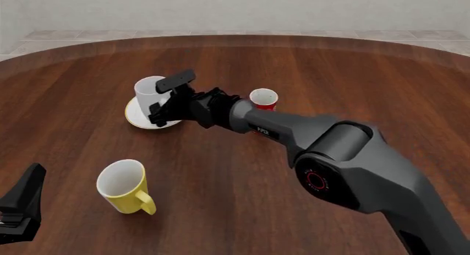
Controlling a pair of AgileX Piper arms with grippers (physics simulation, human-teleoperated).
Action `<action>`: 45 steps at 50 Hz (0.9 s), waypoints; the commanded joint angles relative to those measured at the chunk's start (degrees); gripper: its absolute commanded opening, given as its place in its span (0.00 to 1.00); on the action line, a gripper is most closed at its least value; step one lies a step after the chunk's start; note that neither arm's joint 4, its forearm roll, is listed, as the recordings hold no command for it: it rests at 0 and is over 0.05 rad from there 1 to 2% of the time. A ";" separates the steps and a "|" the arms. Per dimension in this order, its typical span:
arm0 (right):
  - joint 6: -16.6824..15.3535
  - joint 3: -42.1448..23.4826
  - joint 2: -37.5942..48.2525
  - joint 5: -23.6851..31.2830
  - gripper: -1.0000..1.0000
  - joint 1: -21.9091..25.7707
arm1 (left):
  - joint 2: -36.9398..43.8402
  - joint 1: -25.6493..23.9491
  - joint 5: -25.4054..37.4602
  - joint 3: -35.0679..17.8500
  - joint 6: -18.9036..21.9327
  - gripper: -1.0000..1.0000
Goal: Put the white mug on the left plate.
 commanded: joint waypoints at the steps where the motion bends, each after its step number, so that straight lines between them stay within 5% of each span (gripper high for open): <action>1: 0.20 0.57 -0.61 -0.21 1.00 0.19 | -0.01 0.00 0.00 0.00 0.00 1.00; 17: 0.64 8.07 -7.44 -2.99 1.00 0.66 | 0.00 0.01 0.00 0.00 0.00 1.00; 45: -0.19 42.16 -40.71 -12.80 1.00 2.62 | 0.01 0.00 0.00 0.00 -0.01 1.00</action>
